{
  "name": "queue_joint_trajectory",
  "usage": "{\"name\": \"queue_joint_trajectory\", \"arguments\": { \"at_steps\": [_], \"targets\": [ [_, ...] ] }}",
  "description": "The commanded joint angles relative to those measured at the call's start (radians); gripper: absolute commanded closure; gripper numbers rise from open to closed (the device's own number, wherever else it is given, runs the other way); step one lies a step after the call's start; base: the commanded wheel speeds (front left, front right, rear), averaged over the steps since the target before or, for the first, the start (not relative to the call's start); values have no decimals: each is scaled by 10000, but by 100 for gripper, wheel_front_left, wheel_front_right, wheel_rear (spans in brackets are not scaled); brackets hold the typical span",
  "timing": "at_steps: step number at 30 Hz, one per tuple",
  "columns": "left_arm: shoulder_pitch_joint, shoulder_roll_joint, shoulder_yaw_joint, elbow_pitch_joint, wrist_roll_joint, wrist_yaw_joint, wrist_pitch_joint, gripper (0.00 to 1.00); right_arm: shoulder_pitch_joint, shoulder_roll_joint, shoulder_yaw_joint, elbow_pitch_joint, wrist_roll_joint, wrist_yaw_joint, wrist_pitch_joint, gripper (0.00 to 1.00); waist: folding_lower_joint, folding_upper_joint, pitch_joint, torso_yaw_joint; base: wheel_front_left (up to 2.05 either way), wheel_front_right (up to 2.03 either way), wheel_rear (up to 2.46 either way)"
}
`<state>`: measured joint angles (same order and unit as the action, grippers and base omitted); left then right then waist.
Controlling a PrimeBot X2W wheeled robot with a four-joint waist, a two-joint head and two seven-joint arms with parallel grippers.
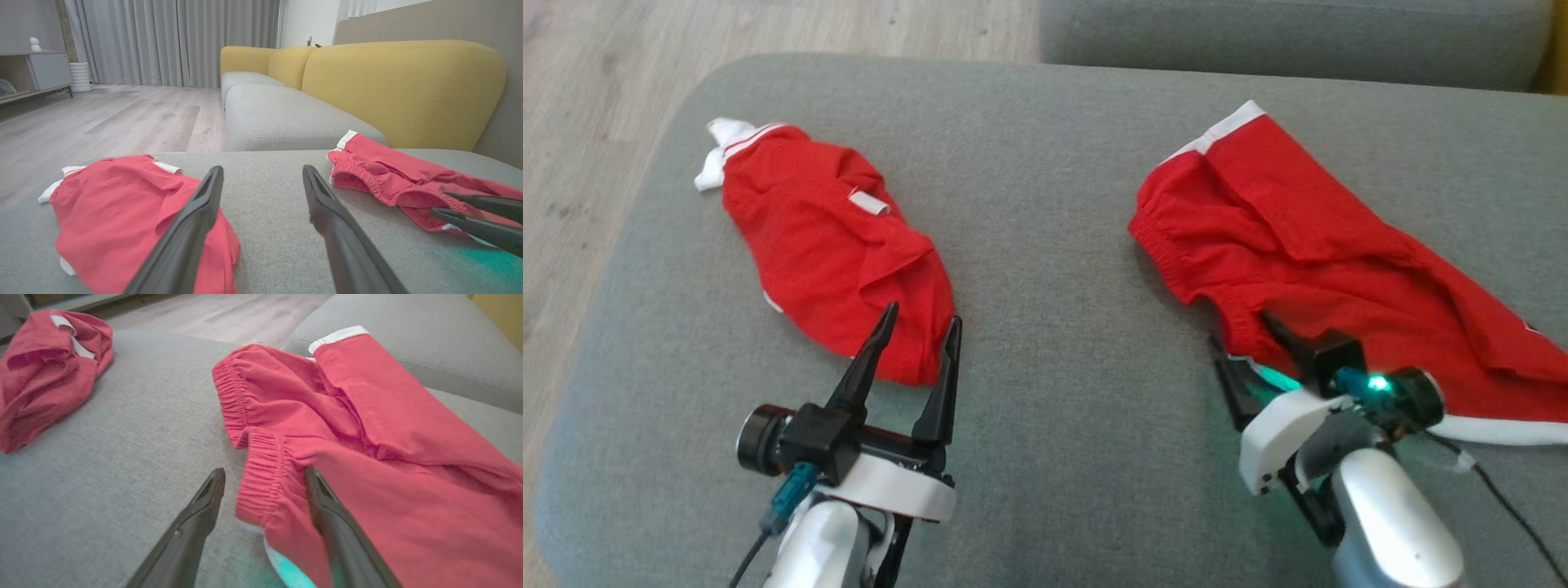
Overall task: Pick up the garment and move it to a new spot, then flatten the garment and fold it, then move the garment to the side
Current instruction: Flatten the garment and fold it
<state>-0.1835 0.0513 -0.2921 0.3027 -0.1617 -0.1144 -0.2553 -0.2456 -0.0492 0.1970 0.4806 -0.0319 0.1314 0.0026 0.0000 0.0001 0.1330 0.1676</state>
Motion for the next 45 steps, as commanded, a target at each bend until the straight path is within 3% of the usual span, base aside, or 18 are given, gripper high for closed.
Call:
{"name": "queue_joint_trajectory", "arguments": {
  "at_steps": [1,4,5,6,7,21,27,28,29,36,45],
  "targets": [
    [-527,6,270,-270,-129,10,-65,0,-485,-11,34,-146,-80,-7,103,0,0,-1,80,82,0,0,0],
    [-559,0,289,-284,-175,25,-65,0,-601,-11,-180,172,-211,-7,317,0,0,-1,151,113,0,0,0],
    [-558,-1,290,-284,-181,26,-65,0,-634,-11,-204,263,-186,-7,373,17,0,-1,162,120,0,0,0],
    [-555,-3,289,-282,-183,26,-65,0,-662,-11,-212,344,-104,-7,409,69,0,-1,165,123,0,0,0],
    [-549,-4,290,-280,-184,26,-65,0,-685,-11,-163,403,18,-7,399,100,0,-1,161,123,0,0,0],
    [-483,-9,422,-196,-134,33,-65,0,-1290,-11,1909,422,3209,-7,-446,100,0,-1,-104,-4,0,0,0],
    [-491,-9,487,-180,-69,18,-65,0,-1526,-11,2566,760,3752,-7,-686,100,0,-1,-142,42,0,0,0],
    [-486,-10,494,-179,-62,16,-65,0,-1560,-11,2612,830,3699,-7,-743,27,0,-1,-145,42,0,0,0],
    [-479,-10,503,-179,-55,14,-65,0,-1562,-11,2654,898,3728,-7,-765,0,0,-1,-145,39,0,0,0],
    [-364,-10,680,-217,14,36,-65,0,-1541,-11,2489,1004,3552,-7,-1131,0,0,-1,-212,-250,0,0,0],
    [-264,-10,745,-347,14,78,-65,0,-931,-11,805,367,2547,-7,-1756,0,0,-1,-397,-859,0,0,0]
  ]
}}
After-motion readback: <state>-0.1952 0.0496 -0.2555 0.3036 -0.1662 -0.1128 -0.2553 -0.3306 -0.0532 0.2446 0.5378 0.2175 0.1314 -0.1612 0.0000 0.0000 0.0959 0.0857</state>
